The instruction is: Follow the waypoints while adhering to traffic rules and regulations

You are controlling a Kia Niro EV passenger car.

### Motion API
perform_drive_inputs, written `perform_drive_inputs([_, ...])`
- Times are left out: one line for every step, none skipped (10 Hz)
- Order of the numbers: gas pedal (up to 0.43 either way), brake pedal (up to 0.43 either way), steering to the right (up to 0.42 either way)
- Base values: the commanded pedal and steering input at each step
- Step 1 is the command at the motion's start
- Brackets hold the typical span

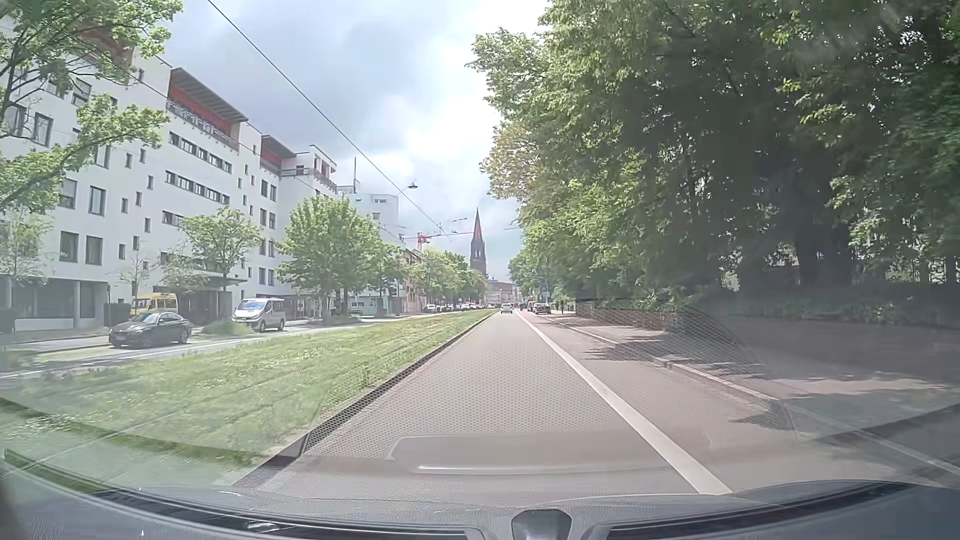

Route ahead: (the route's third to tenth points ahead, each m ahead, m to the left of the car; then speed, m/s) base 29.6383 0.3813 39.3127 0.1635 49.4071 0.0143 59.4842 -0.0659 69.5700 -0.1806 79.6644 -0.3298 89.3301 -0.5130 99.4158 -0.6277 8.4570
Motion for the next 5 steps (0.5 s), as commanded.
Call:
perform_drive_inputs([0.15, 0.0, 0.002])
perform_drive_inputs([0.15, 0.0, 0.002])
perform_drive_inputs([0.15, 0.0, 0.002])
perform_drive_inputs([0.15, 0.0, 0.002])
perform_drive_inputs([0.15, 0.0, 0.002])
